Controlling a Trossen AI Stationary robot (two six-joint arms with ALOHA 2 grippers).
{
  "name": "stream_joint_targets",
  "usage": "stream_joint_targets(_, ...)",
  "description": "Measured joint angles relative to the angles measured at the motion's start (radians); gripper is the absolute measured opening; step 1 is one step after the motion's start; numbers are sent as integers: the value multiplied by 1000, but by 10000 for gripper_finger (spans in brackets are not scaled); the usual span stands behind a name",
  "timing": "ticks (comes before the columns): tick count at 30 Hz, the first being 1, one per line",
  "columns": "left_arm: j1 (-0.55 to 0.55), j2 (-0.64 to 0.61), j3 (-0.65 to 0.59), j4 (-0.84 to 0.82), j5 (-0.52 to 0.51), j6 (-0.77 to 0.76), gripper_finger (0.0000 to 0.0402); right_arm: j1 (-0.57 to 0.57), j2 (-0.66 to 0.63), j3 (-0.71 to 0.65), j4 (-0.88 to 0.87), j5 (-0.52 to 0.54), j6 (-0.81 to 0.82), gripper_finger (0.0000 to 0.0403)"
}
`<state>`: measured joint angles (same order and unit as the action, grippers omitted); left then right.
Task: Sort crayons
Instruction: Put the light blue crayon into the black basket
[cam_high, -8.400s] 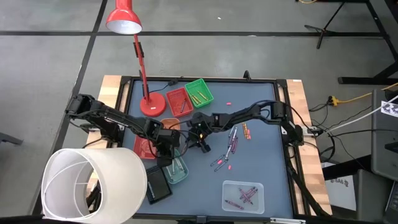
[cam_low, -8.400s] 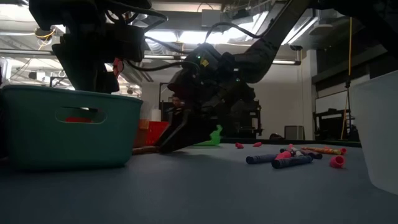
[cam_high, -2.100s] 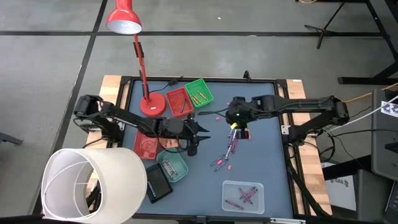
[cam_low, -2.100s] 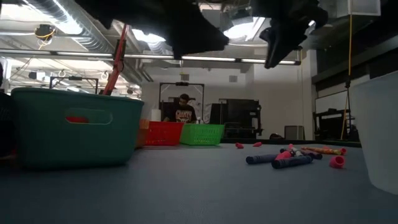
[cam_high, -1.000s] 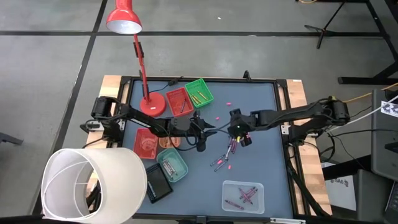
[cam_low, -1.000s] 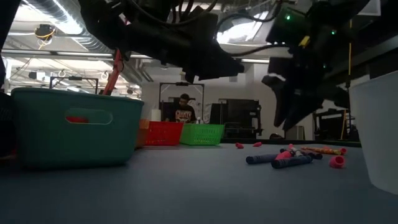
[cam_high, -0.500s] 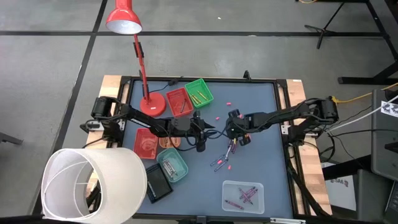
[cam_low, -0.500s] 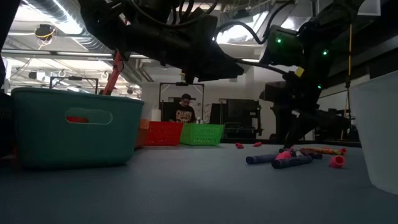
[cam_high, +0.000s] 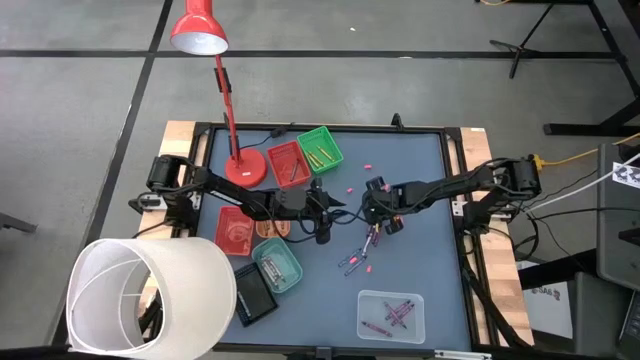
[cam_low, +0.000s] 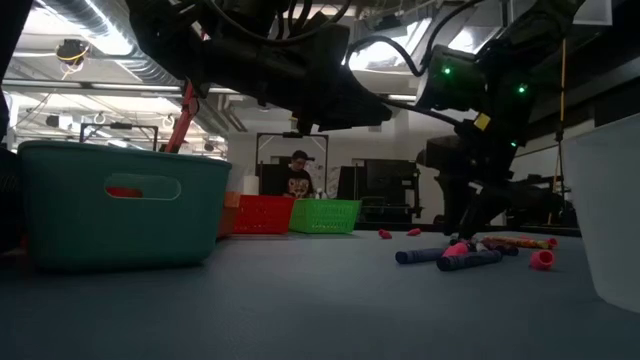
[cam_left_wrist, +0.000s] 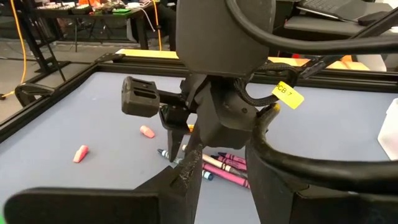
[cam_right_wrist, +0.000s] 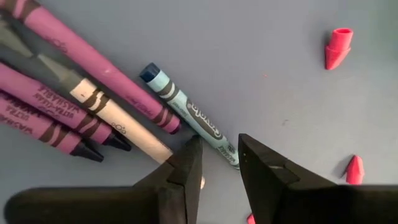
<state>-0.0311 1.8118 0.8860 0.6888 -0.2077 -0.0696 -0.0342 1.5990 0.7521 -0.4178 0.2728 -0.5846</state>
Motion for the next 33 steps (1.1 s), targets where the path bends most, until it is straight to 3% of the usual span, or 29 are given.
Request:
stream_joint_targets(13,0,-1,0,0,0,-2,109,-68,-1,0,3,-86,1,18)
stream_joint_targets(33,0,-19,0,-16,0,45,109,-72,1,-2,26,-120,4,13)
